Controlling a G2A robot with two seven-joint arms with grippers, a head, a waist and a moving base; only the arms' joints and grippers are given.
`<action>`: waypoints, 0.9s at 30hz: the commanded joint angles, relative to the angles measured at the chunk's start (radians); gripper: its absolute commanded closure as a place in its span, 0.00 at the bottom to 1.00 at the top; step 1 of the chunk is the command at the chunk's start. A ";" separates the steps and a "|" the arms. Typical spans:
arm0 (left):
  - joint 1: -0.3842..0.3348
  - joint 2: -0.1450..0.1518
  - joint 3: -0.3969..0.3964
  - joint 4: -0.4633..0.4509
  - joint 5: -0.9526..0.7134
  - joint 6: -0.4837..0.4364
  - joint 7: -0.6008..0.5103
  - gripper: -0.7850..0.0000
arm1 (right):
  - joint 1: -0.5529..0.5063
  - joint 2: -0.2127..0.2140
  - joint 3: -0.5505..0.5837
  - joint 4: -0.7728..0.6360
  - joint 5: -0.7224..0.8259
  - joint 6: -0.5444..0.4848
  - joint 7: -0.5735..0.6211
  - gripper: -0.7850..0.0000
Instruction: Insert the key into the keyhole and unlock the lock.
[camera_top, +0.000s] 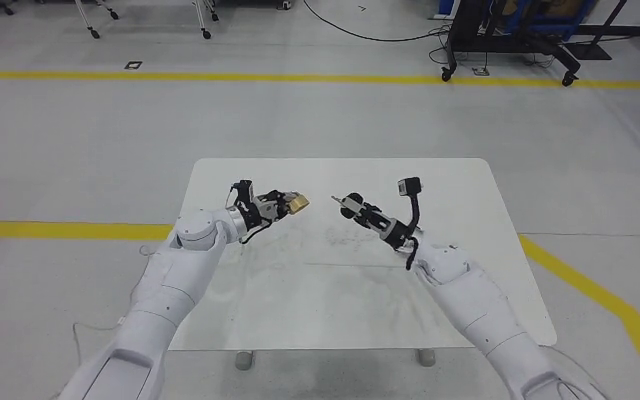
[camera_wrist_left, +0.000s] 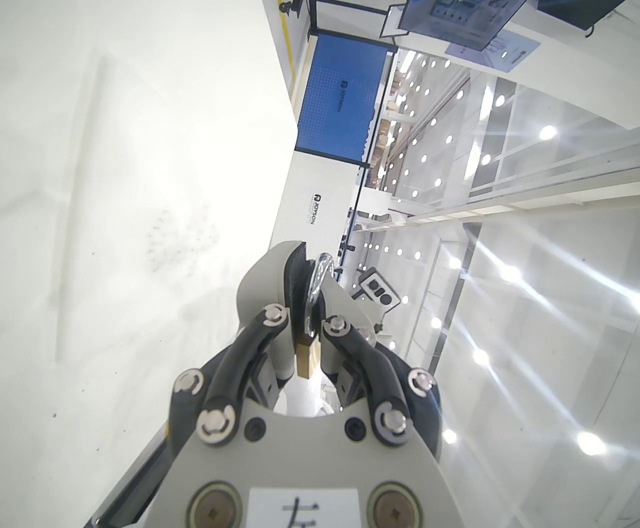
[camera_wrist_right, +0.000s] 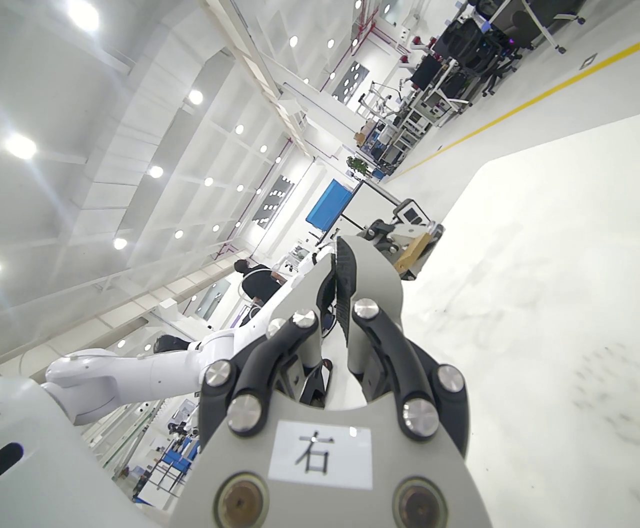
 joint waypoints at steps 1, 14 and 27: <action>-0.008 -0.003 -0.004 0.030 -0.013 -0.018 0.000 1.00 | 0.000 -0.007 -0.016 -0.012 -0.031 0.041 -0.035 1.00; -0.013 -0.001 -0.038 0.109 -0.054 -0.061 0.000 1.00 | -0.014 -0.030 -0.074 -0.066 0.021 0.130 -0.037 1.00; 0.071 0.011 -0.089 -0.035 -0.050 -0.182 0.009 1.00 | -0.025 -0.070 -0.156 -0.106 -0.071 0.334 -0.196 1.00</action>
